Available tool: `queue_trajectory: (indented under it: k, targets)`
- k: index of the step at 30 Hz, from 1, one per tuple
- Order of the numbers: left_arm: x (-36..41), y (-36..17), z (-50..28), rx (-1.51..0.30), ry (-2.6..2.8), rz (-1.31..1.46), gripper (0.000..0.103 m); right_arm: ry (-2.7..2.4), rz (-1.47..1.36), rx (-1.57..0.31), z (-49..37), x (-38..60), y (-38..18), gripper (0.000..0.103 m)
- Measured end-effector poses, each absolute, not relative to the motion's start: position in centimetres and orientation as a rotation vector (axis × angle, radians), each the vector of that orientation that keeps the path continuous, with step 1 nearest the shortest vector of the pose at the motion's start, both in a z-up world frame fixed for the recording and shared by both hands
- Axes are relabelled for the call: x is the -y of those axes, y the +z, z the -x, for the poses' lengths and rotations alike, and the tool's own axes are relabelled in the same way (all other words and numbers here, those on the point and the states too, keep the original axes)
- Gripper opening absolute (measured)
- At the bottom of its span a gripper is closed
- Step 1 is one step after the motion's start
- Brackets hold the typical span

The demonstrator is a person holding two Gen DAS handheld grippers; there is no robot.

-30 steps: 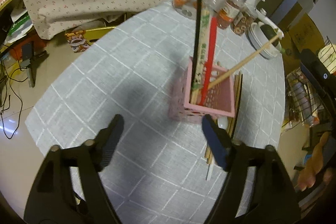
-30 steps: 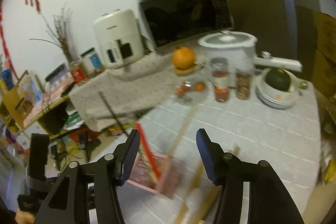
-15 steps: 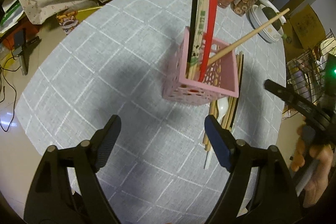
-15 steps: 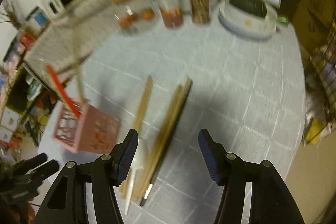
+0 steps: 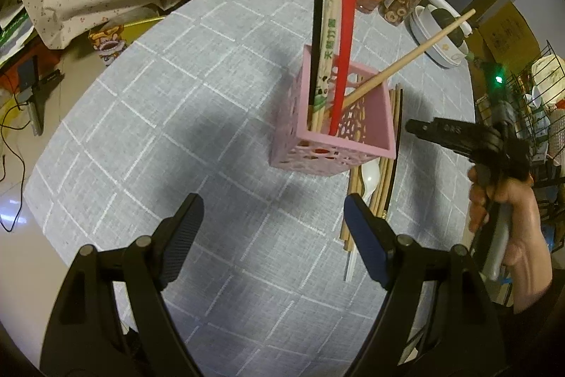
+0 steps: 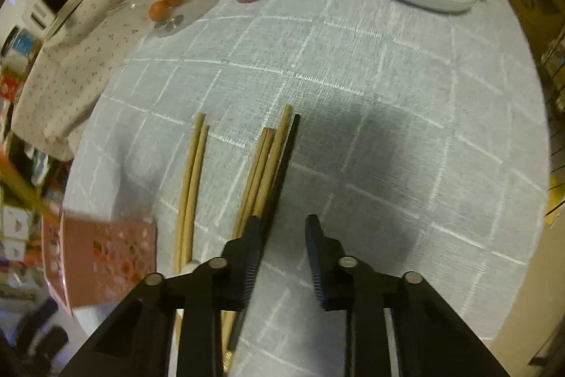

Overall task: Organize utensils
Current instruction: 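Move the right tool down and grasp the black chopstick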

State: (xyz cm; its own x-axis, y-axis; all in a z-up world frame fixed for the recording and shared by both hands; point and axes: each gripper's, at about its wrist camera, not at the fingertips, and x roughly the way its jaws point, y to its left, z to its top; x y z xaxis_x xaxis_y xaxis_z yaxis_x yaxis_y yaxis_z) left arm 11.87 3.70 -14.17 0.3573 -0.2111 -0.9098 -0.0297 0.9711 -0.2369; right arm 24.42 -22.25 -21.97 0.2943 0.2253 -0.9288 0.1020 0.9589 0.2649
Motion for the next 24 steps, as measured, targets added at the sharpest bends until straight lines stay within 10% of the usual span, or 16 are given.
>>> queue_trajectory:
  k: [24]
  targets:
    - [-2.6,-12.6,-10.3,-1.158,-0.208,0.194,0.080,0.130,-0.194,-1.331,-23.9,23.0,-22.5,0.006]
